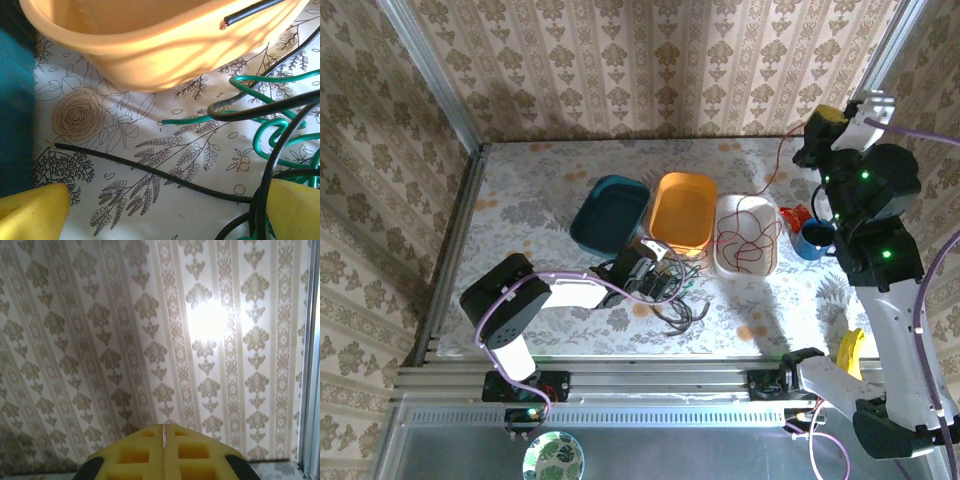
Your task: Untangle the cables
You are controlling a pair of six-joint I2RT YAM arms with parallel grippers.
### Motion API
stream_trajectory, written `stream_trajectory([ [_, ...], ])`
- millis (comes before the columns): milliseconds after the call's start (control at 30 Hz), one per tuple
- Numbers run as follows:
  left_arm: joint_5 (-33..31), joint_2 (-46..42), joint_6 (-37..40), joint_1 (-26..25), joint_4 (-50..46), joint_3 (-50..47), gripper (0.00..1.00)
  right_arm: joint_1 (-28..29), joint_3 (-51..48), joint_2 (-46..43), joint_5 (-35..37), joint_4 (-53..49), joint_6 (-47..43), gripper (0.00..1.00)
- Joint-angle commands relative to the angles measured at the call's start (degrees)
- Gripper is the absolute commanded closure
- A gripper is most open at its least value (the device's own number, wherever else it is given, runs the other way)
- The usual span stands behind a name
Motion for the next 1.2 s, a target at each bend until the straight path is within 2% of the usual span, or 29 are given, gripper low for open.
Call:
stream_trajectory([
  [0,-0.5,1.3,-0.7,0.4,-2.4,-0.7,0.0,-1.5,2.9,1.4,-2.3,3.4,-0.1,1.0],
  [367,-1.0,2.6,-1.0,0.0,-1.9,-1.2,0.0,-4.0,12.6,5.6,-6.9,2.7,2.2,1.0],
  [533,-1.1,2.8,-0.3,-0.5,-1.9,-0.8,0.0,-4.7,10.9,6.4,-6.8,-0.3,2.8,1.0],
  [733,-1.3,2.6,0.1,-0.9,-1.8,-0.8,0.0,-6.1,3.3,6.3,-6.5,-4.8,3.2,1.0],
  [900,-1.4,2.6,0.3,-1.1,-1.6,-0.7,0.0,-6.0,-9.2,5.6,-7.0,-6.9,4.4,1.0],
  [1167,-0.8,2.6,0.9,-1.3,-2.4,0.1,0.0,-5.3,-28.6,3.9,-5.9,-5.0,11.5,1.0],
])
